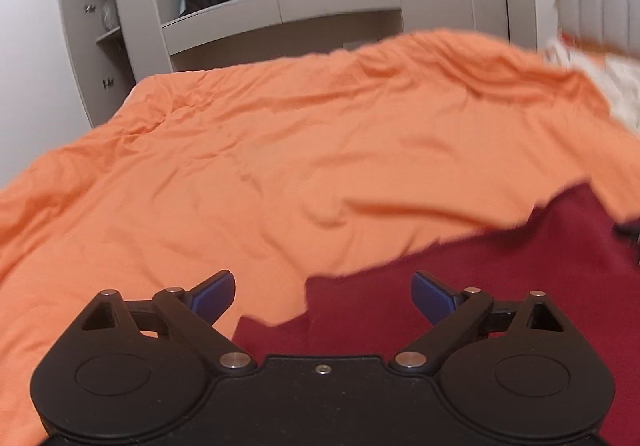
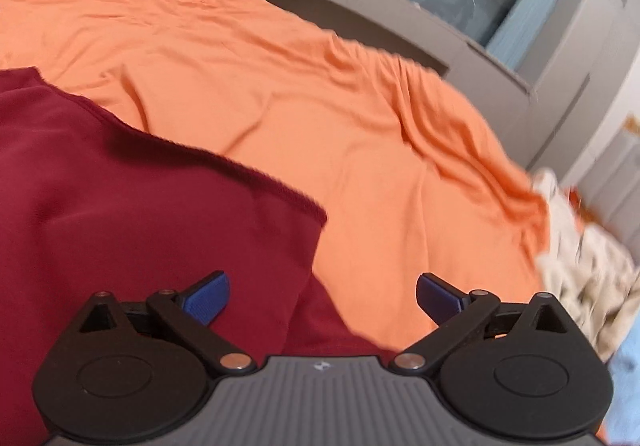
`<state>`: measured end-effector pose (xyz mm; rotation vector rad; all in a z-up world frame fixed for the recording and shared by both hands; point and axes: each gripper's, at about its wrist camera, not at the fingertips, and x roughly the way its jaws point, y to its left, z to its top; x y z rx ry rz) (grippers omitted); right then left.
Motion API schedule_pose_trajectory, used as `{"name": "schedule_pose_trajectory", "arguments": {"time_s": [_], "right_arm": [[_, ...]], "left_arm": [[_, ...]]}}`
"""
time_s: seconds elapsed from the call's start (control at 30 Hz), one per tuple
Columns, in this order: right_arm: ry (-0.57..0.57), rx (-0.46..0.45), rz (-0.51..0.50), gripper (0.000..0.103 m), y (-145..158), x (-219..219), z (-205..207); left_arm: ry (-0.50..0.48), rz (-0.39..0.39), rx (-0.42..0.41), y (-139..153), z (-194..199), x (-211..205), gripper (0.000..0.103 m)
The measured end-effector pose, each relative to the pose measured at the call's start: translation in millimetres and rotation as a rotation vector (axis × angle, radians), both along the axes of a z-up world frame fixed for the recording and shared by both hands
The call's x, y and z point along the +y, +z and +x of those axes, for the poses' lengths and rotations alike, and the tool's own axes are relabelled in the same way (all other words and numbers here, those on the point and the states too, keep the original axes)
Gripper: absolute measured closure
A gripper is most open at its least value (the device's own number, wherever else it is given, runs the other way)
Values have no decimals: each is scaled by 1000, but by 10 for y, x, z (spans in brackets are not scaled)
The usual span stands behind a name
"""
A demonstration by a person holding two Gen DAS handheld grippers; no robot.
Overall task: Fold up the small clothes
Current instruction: 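Lower the hem onto the collar and open both grippers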
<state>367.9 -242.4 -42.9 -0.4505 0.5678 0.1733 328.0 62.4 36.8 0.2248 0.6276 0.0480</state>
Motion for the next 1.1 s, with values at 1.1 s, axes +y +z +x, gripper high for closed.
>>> {"name": "schedule_pose_trajectory", "arguments": {"time_s": [1.1], "right_arm": [[-24,-6,210,0,303,-439,-671]], "left_arm": [[-63,-850,183,-342,-202,1273,1]]}}
